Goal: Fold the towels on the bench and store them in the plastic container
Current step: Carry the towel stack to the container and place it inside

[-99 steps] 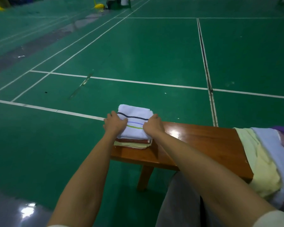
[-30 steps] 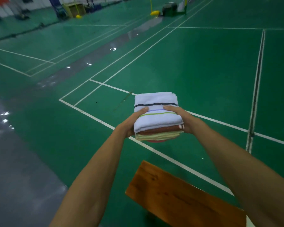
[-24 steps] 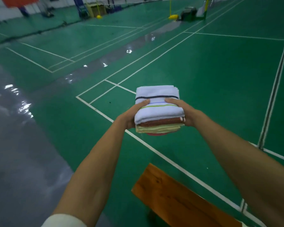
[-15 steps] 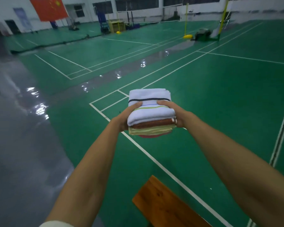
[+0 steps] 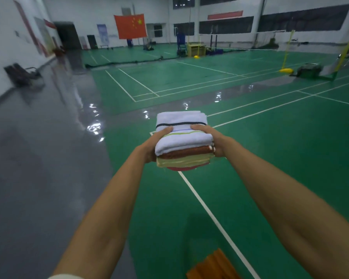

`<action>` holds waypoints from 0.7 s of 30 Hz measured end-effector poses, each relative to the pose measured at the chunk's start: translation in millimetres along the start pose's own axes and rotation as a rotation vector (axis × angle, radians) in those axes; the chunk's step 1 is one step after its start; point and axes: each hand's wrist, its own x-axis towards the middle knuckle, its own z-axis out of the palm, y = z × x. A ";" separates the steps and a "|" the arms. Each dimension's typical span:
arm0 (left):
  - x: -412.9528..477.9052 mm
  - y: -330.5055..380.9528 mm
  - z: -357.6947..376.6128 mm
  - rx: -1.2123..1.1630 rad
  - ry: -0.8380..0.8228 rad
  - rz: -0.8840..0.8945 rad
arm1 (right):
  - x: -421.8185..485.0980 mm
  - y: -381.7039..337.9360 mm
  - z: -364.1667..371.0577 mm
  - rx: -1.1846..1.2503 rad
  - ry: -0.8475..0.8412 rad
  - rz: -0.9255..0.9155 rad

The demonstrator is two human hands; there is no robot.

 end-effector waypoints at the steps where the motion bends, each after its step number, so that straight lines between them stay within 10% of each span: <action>1: 1.2 5.4 -19.7 -0.004 0.018 0.006 | 16.4 -10.3 12.9 -0.008 -0.026 -0.005; 21: -35.7 61.1 -410.8 -0.168 0.513 0.054 | 337.2 -157.4 337.1 -0.152 -0.412 -0.058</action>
